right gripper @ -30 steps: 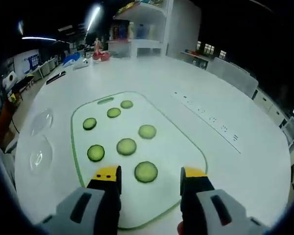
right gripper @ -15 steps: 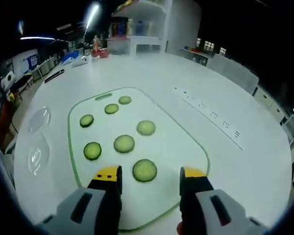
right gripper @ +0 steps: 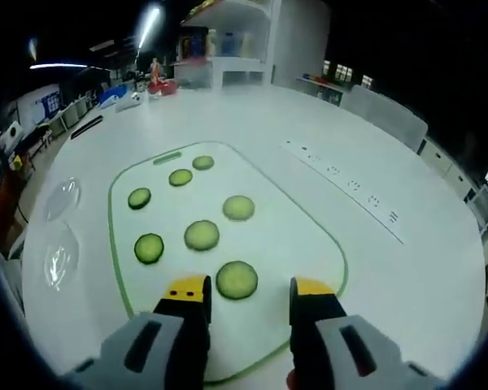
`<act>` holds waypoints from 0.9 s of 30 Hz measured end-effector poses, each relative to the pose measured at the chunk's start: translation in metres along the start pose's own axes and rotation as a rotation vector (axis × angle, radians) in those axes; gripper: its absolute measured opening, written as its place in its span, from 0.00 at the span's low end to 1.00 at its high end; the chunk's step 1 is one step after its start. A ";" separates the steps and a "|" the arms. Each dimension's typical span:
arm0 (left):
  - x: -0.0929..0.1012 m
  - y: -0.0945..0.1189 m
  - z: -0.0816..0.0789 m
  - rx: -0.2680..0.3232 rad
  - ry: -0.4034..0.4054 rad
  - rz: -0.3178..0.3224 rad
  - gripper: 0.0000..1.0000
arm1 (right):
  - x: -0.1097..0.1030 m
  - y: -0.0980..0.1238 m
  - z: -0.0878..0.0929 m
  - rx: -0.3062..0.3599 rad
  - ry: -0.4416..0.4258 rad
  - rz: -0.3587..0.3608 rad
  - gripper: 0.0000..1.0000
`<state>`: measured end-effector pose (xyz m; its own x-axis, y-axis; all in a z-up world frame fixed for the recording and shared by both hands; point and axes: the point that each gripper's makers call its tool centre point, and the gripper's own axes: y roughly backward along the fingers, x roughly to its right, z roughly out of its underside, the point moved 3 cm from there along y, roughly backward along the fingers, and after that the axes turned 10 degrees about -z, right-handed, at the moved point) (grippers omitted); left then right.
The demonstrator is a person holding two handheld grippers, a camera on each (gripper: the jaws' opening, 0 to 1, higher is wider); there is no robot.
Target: Open the petri dish lid, add cucumber slices into the petri dish, and close the lid
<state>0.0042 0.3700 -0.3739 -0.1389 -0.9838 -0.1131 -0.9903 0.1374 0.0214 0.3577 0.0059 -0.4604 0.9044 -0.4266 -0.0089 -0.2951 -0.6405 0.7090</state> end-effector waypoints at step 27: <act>-0.004 0.002 -0.002 0.010 -0.002 -0.009 0.74 | -0.008 -0.005 0.000 -0.005 -0.003 -0.020 0.20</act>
<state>0.0030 0.3736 -0.3718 -0.1299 -0.9848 -0.1153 -0.9915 0.1296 0.0105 0.3521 0.0123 -0.4642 0.9092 -0.4155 -0.0253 -0.2754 -0.6460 0.7120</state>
